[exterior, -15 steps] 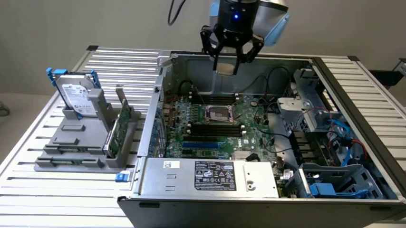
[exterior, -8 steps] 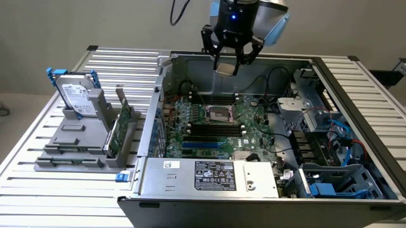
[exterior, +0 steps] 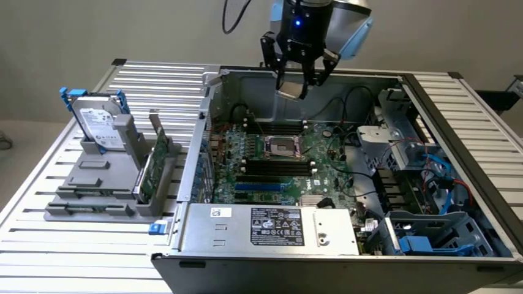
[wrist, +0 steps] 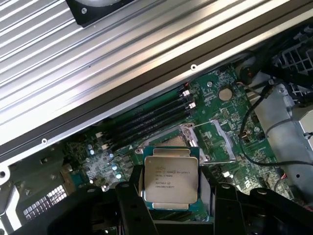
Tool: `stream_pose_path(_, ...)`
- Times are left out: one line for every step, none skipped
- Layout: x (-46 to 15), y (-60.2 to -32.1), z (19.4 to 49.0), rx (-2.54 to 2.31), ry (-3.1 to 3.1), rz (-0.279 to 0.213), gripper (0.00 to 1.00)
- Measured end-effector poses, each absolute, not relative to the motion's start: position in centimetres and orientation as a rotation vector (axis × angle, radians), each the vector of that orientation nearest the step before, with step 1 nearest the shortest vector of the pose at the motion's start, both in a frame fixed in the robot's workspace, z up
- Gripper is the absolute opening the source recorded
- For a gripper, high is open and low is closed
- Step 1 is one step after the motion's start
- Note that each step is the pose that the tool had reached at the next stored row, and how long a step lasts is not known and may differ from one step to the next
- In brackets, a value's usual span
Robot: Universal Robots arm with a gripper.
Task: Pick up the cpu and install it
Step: 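Place the cpu into insertion slot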
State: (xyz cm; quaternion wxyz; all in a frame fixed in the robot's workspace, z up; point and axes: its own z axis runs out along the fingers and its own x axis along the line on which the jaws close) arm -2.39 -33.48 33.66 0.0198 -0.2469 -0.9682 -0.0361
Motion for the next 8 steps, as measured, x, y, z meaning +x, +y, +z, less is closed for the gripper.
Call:
stream_pose_path(-2.39, -33.48, 33.62, -0.794, -2.997, -0.113, 0.55)
stream_pose_path(-2.39, -33.48, 33.58, -0.821, -2.991, -0.113, 0.55)
stream_pose_path(-2.39, -33.48, 33.54, -0.849, -2.983, -0.114, 0.55)
stream_pose_path(-2.39, -33.49, 33.50, -0.876, -2.976, -0.114, 0.55)
stream_pose_path(-2.39, -33.49, 33.46, -0.903, -2.969, -0.115, 0.55)
stream_pose_path(-2.39, -33.49, 33.42, -0.930, -2.961, -0.115, 0.55)
stream_pose_path(-2.39, -33.49, 33.38, -0.957, -2.953, -0.116, 0.55)
stream_pose_path(-2.39, -33.48, 33.34, -0.983, -2.945, -0.116, 0.55)
